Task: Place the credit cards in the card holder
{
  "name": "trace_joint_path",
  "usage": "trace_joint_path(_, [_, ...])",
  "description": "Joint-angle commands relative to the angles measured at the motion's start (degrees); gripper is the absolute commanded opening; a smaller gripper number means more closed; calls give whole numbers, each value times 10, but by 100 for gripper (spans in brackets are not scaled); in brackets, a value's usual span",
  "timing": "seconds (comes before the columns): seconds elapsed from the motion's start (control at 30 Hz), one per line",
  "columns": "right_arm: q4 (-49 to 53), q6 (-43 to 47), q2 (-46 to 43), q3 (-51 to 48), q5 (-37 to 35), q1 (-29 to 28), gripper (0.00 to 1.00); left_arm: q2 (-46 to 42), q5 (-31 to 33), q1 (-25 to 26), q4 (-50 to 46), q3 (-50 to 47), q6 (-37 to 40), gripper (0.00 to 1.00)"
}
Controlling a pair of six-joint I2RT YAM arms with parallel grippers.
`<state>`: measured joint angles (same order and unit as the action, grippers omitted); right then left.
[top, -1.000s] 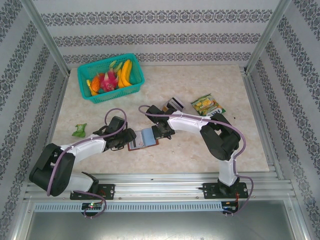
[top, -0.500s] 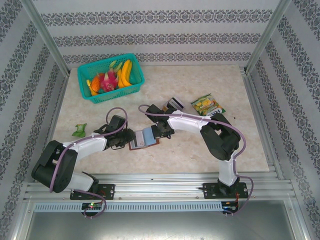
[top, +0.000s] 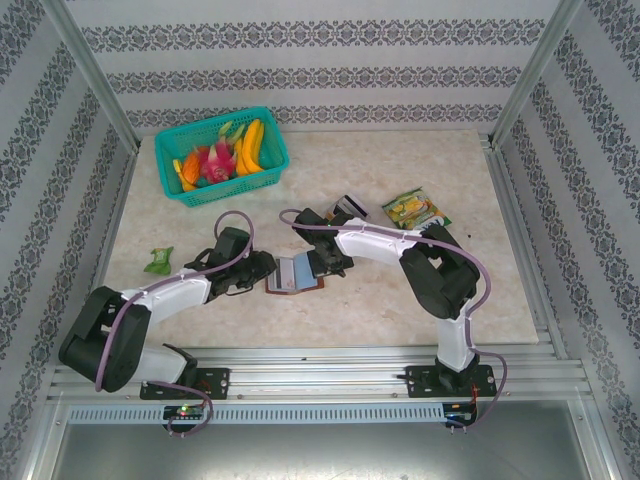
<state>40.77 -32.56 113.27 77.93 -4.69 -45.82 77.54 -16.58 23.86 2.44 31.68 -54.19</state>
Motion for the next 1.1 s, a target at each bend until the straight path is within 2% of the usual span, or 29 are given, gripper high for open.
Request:
trace_joint_path(0.0, [-22, 9, 15, 14, 21, -7, 4, -13, -84, 2, 75, 7, 4, 38])
trace_joint_path(0.23, [-39, 1, 6, 6, 33, -4, 4, 9, -144, 4, 103, 29, 9, 40])
trace_joint_path(0.4, [-77, -13, -17, -27, 62, 6, 4, 60, -173, 12, 96, 64, 18, 41])
trace_joint_path(0.57, [-130, -36, -58, -84, 97, 23, 4, 120, -153, 26, 86, 89, 17, 38])
trace_joint_path(0.77, [-189, -59, -105, -137, 136, 44, 5, 199, -168, 39, 116, 113, -4, 35])
trace_joint_path(1.07, [-222, -81, -119, -144, 177, 48, 6, 234, -147, 46, 107, 117, -20, 35])
